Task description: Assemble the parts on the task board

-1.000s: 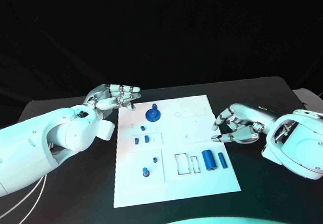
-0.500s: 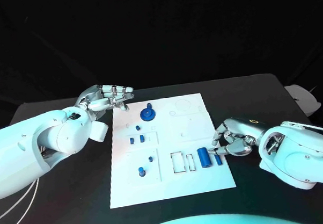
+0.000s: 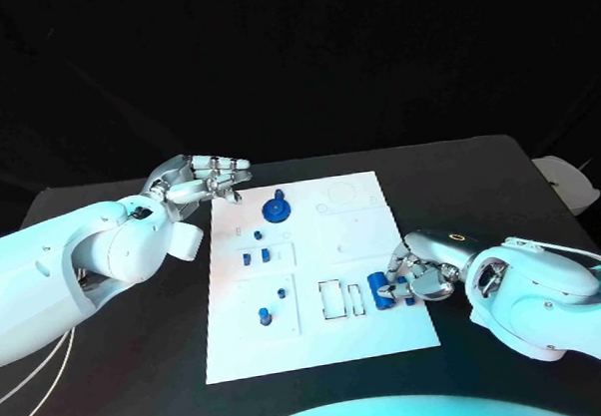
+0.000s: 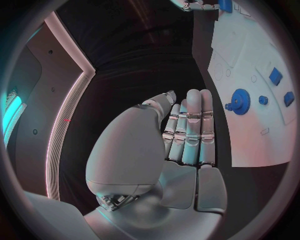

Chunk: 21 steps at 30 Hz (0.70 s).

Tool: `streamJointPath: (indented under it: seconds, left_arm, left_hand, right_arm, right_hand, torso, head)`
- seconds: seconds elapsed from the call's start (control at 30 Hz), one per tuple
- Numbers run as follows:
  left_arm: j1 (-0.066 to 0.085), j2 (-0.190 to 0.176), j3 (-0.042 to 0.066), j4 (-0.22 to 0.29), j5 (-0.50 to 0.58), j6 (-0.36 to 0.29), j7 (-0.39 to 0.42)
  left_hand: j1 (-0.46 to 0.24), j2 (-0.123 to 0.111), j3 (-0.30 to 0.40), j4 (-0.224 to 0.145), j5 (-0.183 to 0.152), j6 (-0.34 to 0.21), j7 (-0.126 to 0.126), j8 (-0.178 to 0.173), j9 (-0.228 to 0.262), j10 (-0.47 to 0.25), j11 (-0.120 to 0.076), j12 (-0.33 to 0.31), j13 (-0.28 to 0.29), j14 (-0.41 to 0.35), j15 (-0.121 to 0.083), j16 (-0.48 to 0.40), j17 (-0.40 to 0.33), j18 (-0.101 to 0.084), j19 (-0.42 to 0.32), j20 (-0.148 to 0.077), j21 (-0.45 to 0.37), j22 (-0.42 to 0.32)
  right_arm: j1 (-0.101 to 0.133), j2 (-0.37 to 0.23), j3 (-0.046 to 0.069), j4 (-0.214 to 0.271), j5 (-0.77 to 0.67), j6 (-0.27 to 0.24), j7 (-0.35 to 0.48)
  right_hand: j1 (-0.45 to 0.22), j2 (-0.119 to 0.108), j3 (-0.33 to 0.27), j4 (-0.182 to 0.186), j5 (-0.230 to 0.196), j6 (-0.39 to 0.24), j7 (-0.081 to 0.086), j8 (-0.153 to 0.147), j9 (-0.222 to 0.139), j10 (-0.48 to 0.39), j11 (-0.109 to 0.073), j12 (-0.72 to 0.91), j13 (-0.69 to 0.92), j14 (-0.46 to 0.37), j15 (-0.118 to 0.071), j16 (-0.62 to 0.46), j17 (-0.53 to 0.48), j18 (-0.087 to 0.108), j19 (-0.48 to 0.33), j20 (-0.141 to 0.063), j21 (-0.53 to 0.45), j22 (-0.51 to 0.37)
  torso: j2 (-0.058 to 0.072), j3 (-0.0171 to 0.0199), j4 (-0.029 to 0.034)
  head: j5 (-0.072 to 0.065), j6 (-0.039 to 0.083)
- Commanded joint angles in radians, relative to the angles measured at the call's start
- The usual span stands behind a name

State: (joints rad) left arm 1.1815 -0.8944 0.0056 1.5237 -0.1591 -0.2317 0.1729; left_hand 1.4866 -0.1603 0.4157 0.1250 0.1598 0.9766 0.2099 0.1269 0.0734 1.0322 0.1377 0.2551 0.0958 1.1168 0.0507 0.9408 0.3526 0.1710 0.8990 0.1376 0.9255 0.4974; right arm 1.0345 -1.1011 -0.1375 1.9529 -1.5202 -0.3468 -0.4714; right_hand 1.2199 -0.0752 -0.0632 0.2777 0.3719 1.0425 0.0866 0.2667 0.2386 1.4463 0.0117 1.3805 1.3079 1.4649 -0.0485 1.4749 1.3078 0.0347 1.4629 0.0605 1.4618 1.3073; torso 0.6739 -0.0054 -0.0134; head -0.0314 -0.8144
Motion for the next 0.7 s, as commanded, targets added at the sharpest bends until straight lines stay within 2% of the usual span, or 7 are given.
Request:
streamJointPath:
  seconds: [0.03,0.7]
  left_arm:
    - [0.001,0.001,0.0,0.004,0.003,0.013,0.011]
    - [0.001,-0.006,0.0,0.009,0.003,0.015,0.009]
  left_hand:
    - [0.0,0.008,-0.001,-0.004,0.001,-0.007,0.0,0.001,-0.001,-0.007,-0.001,0.006,-0.001,-0.004,0.002,-0.004,-0.001,0.013,0.0,0.004,-0.006,-0.001]
    - [-0.002,0.009,-0.001,-0.004,0.001,-0.008,0.0,0.002,-0.001,-0.008,-0.001,0.008,-0.001,-0.003,0.002,-0.005,-0.002,0.013,0.0,0.005,-0.006,-0.001]
  right_arm:
    - [-0.002,0.006,0.0,-0.005,-0.021,0.028,-0.03]
    - [-0.031,0.064,0.0,-0.047,-0.022,0.057,-0.077]
  right_hand:
    - [-0.004,-0.001,-0.003,0.007,0.0,0.01,0.0,0.006,0.002,-0.002,-0.002,-0.004,0.055,0.069,-0.008,0.004,0.067,-0.012,0.068,-0.007,-0.002,0.233]
    - [0.01,0.009,-0.007,0.007,0.003,0.019,-0.004,0.01,0.005,-0.003,-0.005,-0.007,0.055,0.069,-0.01,0.004,0.069,-0.012,0.068,-0.009,0.0,0.234]
  torso:
    - [0.001,0.0007,0.0004]
    - [0.001,0.0008,-0.0009]
  head:
    - [0.004,-0.003]
    - [0.012,-0.011]
